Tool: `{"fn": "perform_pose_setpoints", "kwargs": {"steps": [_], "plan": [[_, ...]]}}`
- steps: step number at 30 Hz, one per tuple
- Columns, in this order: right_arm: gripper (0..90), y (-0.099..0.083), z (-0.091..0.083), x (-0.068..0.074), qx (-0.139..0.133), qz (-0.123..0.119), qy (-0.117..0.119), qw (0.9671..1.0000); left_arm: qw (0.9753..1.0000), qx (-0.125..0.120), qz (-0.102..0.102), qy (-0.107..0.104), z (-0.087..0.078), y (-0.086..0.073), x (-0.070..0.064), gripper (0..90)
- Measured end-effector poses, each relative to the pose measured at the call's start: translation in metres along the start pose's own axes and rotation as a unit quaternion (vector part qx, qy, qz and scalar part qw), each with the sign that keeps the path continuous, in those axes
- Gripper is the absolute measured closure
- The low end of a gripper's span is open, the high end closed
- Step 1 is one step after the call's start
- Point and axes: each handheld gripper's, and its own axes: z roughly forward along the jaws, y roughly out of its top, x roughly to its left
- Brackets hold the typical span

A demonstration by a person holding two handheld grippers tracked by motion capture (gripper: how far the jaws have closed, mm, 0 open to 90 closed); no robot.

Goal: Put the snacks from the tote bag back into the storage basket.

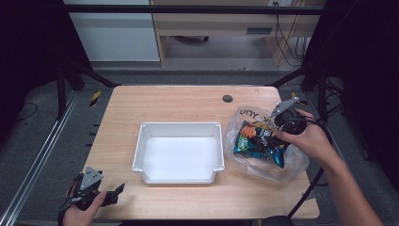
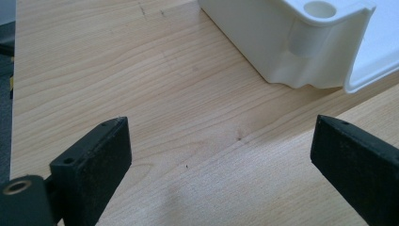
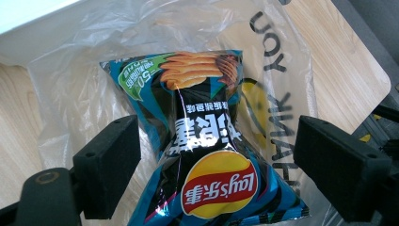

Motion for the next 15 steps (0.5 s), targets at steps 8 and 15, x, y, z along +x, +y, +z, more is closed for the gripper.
{"fn": "perform_pose_setpoints", "kwargs": {"steps": [8, 15], "plan": [[8.4, 0.002, 0.015, 0.0, 0.016, 0.012, 0.005, 0.9998, 1.0, 0.003, 0.003, -0.002, 0.001, 0.0, -0.001, 5.0], [6.4, 0.005, 0.027, 0.002, 0.035, 0.003, 0.008, 0.9993, 1.0, 0.005, 0.006, -0.004, 0.002, 0.0, -0.002, 5.0]]}}
